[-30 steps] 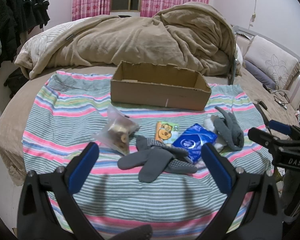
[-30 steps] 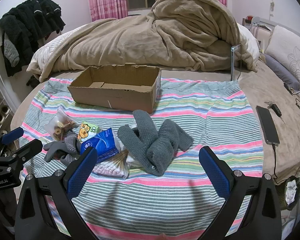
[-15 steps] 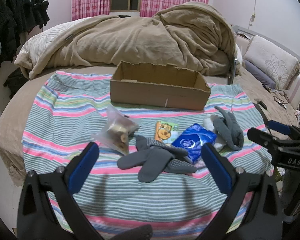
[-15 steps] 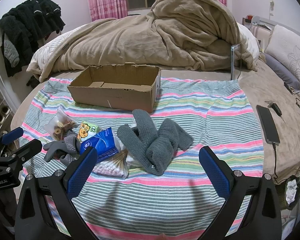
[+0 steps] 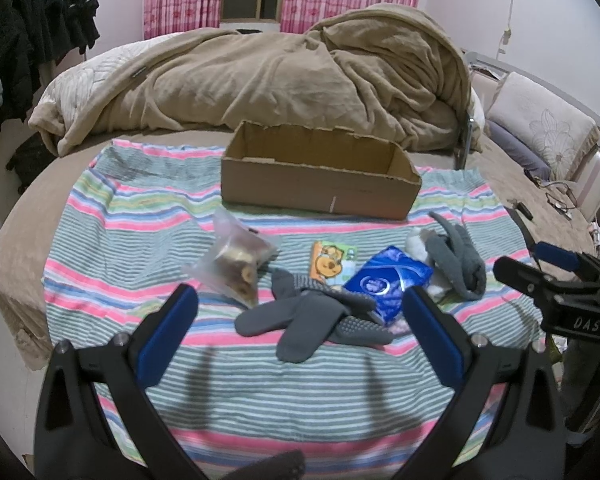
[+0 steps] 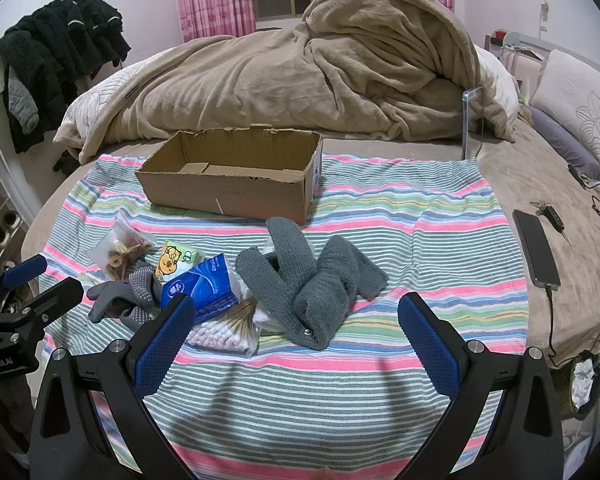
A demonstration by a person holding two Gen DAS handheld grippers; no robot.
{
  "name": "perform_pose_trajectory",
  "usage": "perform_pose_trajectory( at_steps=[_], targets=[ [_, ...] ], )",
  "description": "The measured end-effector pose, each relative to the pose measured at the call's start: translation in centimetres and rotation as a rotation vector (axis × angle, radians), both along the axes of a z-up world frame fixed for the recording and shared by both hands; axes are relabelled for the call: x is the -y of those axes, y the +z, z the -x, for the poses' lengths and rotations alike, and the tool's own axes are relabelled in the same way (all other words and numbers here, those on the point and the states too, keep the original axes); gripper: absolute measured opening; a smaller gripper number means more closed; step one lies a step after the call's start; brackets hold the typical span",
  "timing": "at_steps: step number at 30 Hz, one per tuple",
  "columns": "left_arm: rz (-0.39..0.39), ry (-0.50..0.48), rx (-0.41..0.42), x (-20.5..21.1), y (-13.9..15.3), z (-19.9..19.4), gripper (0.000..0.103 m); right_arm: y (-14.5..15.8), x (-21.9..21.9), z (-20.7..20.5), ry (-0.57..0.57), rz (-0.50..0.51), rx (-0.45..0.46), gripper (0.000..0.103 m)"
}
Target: Organize objects
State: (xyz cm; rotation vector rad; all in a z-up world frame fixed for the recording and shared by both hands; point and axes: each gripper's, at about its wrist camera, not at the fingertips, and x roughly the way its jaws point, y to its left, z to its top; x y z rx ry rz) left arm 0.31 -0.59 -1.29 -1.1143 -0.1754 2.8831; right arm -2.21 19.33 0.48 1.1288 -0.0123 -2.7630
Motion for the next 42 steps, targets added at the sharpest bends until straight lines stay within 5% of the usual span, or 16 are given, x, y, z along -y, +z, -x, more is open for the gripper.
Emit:
perform_pose_trajectory(
  at_steps=[20,33,42],
  targets=[
    [-0.01,-0.017,0.005,0.7,0.1,0.5,0.103,-0.1,0.0,0.2,0.001,-0.011,0.003,0.103],
    [0.053,-0.029,0.069,3.6,-2.7,6.5,0.102,-2.3,-1.7,4.1,-0.029,-0.004,0.073,0.103],
    [0.08,-0.069,0.166,4.9,-6.8,10.3,0.082,-5.5,-2.2,6.0,-0.015,0.036,0.157,0.076]
  ],
)
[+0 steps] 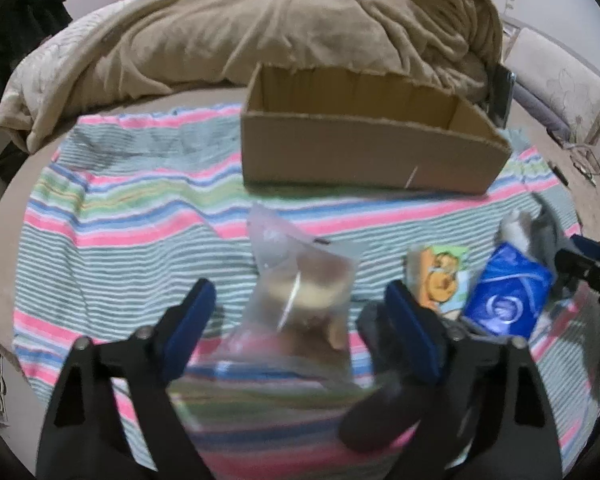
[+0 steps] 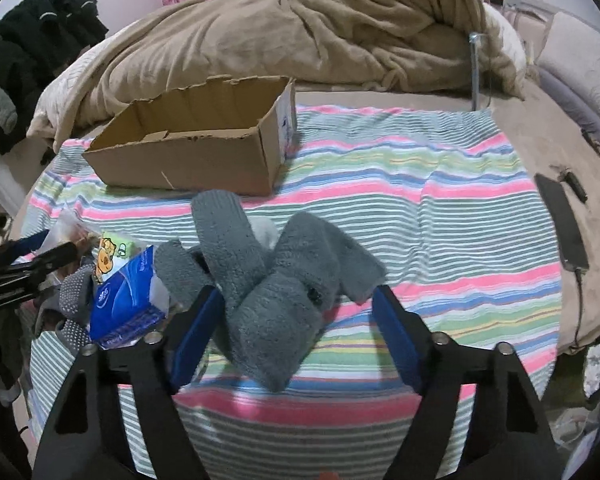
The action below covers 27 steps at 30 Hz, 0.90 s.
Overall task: Organize objects
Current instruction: 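Grasp the clear snack bag with the left tool while the right tool grasps the grey socks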
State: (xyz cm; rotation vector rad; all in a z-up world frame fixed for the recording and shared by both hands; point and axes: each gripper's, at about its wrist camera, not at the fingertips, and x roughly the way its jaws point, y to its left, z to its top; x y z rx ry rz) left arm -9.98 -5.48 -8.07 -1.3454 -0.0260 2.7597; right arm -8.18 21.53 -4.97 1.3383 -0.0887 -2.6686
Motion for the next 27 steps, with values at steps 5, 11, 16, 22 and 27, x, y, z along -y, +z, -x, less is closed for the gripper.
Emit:
perform_pose_trajectory(
  at_steps=[5,11,16,22,27],
  targets=[
    [-0.021,-0.037,0.036,0.1,-1.5,0.8,0.063,-0.5,0.2,0.3,0.032,0.038,0.005,0.051],
    [-0.007,-0.077,-0.001,-0.5,-1.0,0.0,0.05,0.3,-0.2,-0.2,0.034,0.052,-0.024,0.043],
    [-0.037,-0.083,-0.013,-0.6,0.0,-0.7,0.049,2.0,-0.6,-0.7,0.032,0.078,-0.068,0.041],
    [-0.074,-0.084,-0.047,-0.5,2.5,-1.4,0.049,4.3,-0.5,-0.9,0.05,0.071,-0.119,0.041],
    [-0.094,-0.094,-0.069,-0.7,4.3,-0.9,0.049,5.9,0.1,-0.3,0.081,0.056,-0.152,0.041]
  ],
)
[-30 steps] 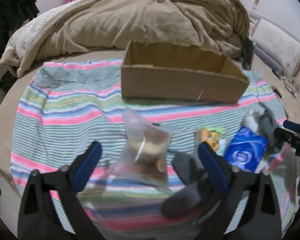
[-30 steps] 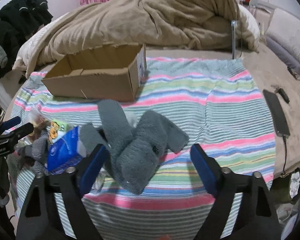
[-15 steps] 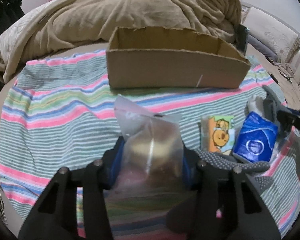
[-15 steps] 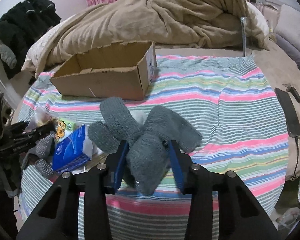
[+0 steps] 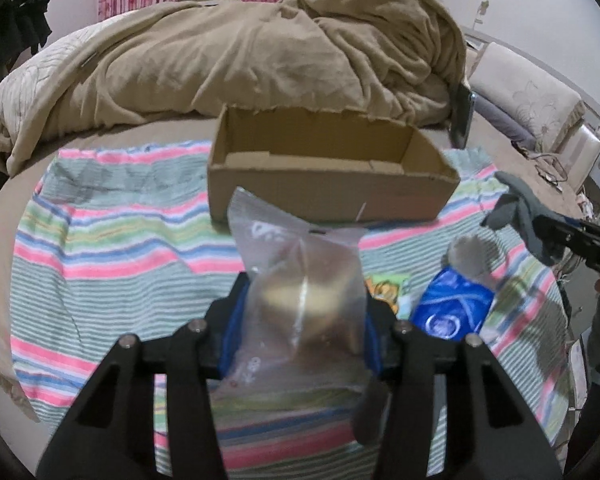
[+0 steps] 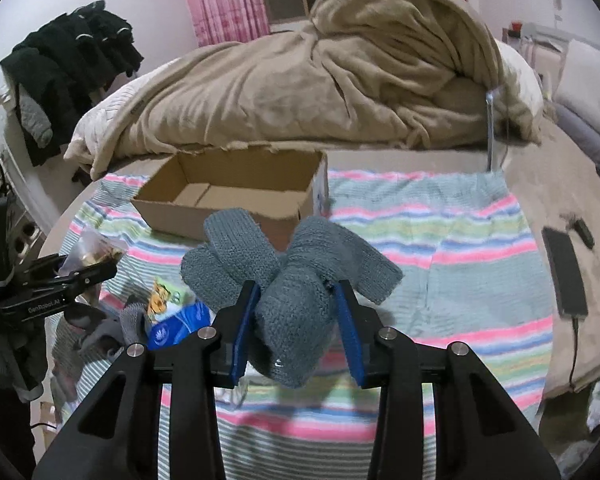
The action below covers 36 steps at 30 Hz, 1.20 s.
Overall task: Organize objects
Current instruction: 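Grasp the clear snack bag with the left tool while the right tool grasps the grey socks, then carry the snack bag and grey socks into the box and release both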
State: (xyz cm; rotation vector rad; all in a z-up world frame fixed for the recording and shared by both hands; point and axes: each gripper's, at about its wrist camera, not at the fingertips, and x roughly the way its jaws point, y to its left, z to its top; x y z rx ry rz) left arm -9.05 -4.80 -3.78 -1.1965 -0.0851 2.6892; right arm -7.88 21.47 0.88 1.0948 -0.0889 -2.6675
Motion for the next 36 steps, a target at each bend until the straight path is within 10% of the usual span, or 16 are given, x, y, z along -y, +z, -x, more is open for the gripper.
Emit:
perform_pose_trajectory(
  at_steps=[17,36],
  targets=[
    [-0.081,-0.093,-0.073,-2.0,5.2,6.1,0.05,4.1,2.0,7.3,0.062,-0.048,-0.098,0.041],
    [-0.115,-0.033,0.028,-2.3,-0.3,16.1,0.051,0.3,4.2,13.6,0.097,-0.04,-0.015,0.041]
  ],
)
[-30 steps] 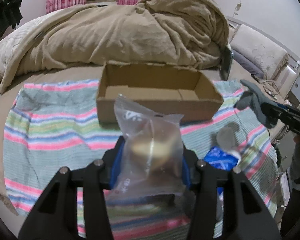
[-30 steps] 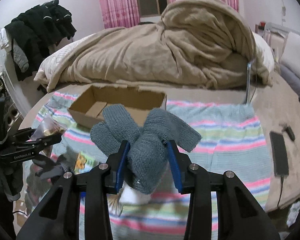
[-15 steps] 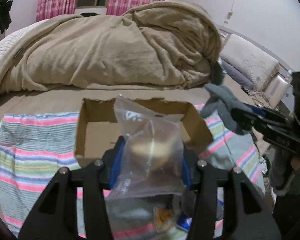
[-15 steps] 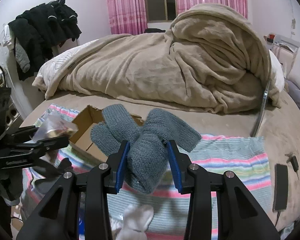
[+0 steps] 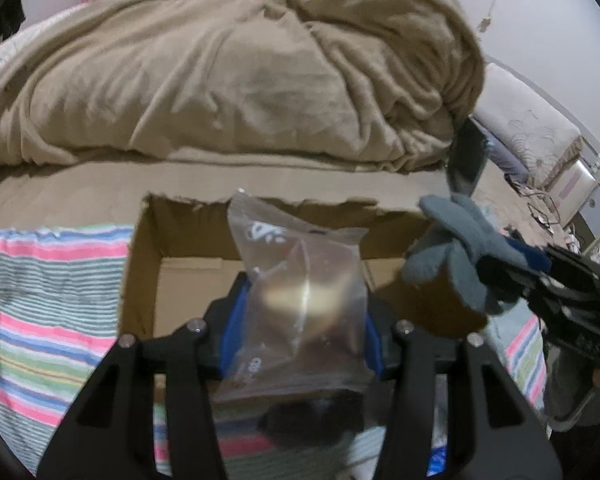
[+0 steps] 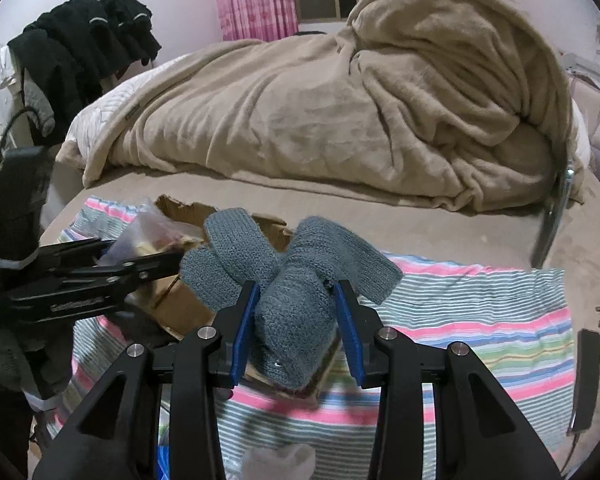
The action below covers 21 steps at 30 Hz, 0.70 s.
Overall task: Organize objects
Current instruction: 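Carry the snack bag and grey socks into the box and release both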
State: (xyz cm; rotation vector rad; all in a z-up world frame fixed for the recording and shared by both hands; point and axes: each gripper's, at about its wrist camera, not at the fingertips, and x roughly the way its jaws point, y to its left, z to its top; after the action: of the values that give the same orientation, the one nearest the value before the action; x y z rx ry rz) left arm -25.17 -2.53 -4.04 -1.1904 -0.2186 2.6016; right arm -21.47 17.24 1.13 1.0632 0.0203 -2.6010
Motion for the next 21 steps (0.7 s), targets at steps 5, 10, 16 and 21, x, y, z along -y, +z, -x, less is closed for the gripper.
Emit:
perform_pose_trajectory(
  at_steps=[5,10,16,21],
  targets=[
    [-0.009,0.032,0.062,0.5,-2.1,1.7,0.051,-1.4,0.5,1.3,0.001,-0.004,0.027,0.041],
    [0.008,0.044,0.105,0.2,-3.3,2.5,0.052,-2.7,0.9,2.1,0.0,-0.005,0.058,0.041],
    [0.059,0.037,0.15,-0.3,-4.2,2.8,0.058,-4.2,1.7,2.8,-0.001,-0.022,0.099,0.041],
    [0.094,0.021,0.17,-0.8,-4.5,2.0,0.058,-5.0,2.3,3.0,0.013,-0.072,0.115,0.041]
  ],
)
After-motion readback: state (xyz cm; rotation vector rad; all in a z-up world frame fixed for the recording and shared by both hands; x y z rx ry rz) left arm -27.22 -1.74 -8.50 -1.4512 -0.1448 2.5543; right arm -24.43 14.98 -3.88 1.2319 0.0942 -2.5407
